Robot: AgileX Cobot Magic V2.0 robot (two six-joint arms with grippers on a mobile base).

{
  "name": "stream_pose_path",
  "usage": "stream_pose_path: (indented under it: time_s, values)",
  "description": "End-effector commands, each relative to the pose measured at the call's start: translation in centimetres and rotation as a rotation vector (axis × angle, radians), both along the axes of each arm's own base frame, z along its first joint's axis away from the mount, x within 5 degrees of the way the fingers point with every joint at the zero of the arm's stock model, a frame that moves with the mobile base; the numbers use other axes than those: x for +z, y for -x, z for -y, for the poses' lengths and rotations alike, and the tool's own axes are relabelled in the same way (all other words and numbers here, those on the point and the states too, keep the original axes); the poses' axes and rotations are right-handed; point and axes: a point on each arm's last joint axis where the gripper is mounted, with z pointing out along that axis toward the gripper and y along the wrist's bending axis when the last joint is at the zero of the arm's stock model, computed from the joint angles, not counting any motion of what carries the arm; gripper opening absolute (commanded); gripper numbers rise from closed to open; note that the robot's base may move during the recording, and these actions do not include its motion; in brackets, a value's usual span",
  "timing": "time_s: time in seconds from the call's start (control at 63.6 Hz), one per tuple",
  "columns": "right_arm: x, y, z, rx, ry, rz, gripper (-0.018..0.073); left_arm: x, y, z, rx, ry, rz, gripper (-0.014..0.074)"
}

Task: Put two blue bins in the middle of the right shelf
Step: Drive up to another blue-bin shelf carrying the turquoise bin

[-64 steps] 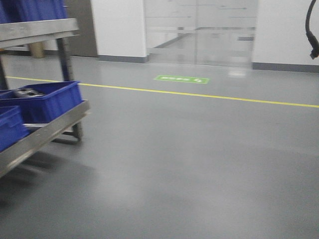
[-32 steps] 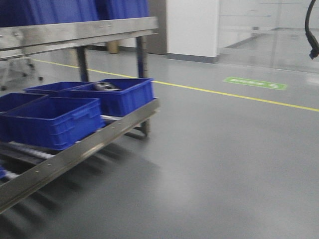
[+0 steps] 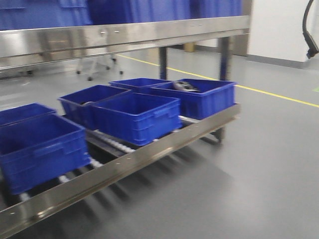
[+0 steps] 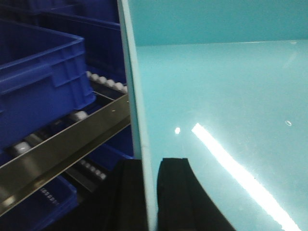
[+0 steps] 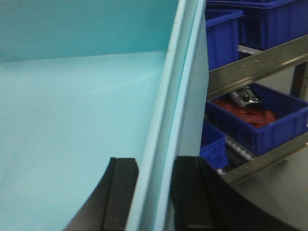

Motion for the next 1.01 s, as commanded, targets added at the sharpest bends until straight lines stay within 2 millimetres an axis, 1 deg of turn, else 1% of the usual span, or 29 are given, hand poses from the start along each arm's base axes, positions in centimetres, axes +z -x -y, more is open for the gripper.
stream_pose_path:
  time_s: [0.0, 0.991]
  values:
    - [2.62, 1.06, -0.19, 0.015, -0.111, 0.137, -0.0153, 1.77, 0.75, 0.37, -0.025, 0.022, 0.114, -0.0111]
    - [2.62, 1.06, -0.19, 0.015, -0.111, 0.137, -0.0153, 1.77, 0.75, 0.37, -0.025, 0.022, 0.114, -0.0111]
